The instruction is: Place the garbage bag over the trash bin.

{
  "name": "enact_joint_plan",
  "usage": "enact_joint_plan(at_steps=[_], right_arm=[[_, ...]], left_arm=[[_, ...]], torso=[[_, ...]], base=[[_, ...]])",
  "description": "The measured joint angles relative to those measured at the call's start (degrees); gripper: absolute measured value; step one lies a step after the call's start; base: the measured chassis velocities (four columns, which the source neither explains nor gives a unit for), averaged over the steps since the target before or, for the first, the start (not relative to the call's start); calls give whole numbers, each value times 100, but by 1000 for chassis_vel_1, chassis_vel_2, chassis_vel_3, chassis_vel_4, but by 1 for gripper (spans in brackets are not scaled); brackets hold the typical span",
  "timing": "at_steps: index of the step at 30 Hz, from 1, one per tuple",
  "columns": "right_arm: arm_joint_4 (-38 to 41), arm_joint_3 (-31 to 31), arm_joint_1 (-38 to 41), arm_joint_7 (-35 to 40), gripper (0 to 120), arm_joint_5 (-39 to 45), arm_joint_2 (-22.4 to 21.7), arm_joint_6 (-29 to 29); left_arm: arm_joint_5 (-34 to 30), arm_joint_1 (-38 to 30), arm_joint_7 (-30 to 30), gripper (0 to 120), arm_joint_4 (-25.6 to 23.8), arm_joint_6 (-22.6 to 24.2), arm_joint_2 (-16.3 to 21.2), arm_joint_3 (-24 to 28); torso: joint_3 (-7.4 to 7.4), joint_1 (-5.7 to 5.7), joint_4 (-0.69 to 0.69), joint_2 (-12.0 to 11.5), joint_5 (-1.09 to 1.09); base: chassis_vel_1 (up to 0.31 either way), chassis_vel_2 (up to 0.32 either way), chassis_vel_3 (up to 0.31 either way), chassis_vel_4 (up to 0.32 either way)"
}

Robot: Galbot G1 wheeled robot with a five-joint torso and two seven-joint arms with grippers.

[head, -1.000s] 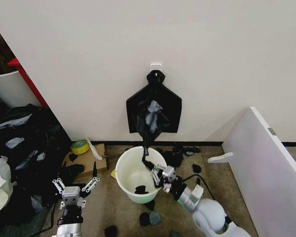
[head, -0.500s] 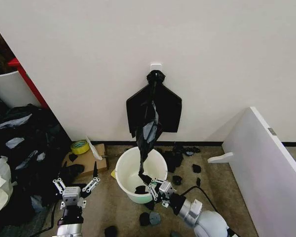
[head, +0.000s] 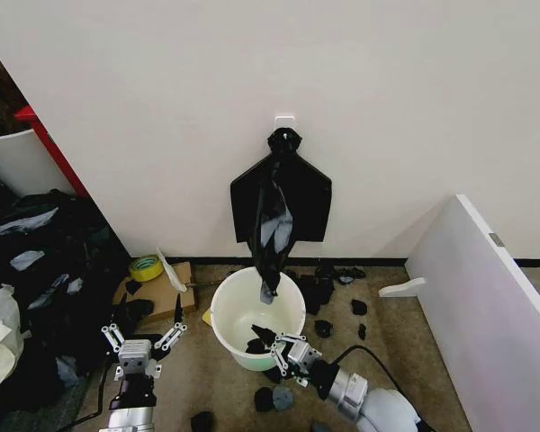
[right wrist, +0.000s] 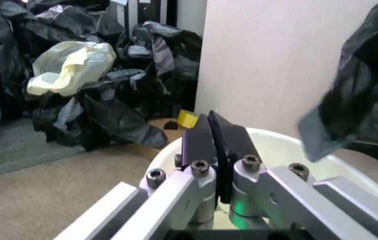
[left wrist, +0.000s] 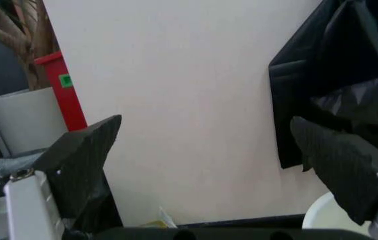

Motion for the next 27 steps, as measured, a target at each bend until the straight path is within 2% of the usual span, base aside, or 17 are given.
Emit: enact_joint_plan(at_steps=[9, 19, 27], right_arm=[[154, 190, -67, 186, 0, 318, 76, -102], [381, 592, -41, 348, 36, 1345, 44, -419], [370, 934, 472, 567, 63, 2650, -2, -926]], left_arm=[[-33, -54, 2, 100, 28, 8, 28, 7], [-49, -89, 29, 100, 63, 32, 84, 43], [-53, -77, 44, 100, 65, 32, 113, 55]], torso=[[0, 0, 0, 0, 0], [0, 0, 0, -1, 0], [0, 0, 0, -1, 0]], base=[[0, 0, 0, 0], [0, 0, 0, 0], [0, 0, 0, 0]])
